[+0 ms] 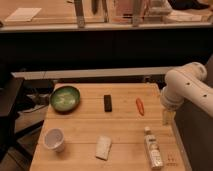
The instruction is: Push the eraser across the table
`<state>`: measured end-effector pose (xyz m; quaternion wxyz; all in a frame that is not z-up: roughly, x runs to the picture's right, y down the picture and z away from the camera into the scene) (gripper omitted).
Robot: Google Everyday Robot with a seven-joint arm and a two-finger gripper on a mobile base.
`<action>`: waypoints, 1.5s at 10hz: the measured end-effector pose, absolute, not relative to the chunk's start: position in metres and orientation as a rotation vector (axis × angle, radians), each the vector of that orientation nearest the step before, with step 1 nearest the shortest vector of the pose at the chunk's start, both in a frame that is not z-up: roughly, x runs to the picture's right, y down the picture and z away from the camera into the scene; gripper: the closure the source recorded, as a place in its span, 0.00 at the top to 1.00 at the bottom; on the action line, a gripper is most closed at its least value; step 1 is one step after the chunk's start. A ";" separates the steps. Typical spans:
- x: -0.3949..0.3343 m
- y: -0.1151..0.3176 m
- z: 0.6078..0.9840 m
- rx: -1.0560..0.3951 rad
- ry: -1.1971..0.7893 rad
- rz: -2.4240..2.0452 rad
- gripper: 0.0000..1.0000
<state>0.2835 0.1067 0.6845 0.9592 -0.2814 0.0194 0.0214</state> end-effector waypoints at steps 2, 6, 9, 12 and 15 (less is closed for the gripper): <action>0.284 0.106 0.684 -0.569 0.040 0.043 0.80; 0.284 0.106 0.684 -0.569 0.040 0.043 0.80; 0.268 0.094 0.694 -0.549 0.027 0.013 0.80; 0.231 0.069 0.715 -0.522 0.004 -0.032 0.80; 0.227 0.065 0.720 -0.508 -0.007 -0.048 0.80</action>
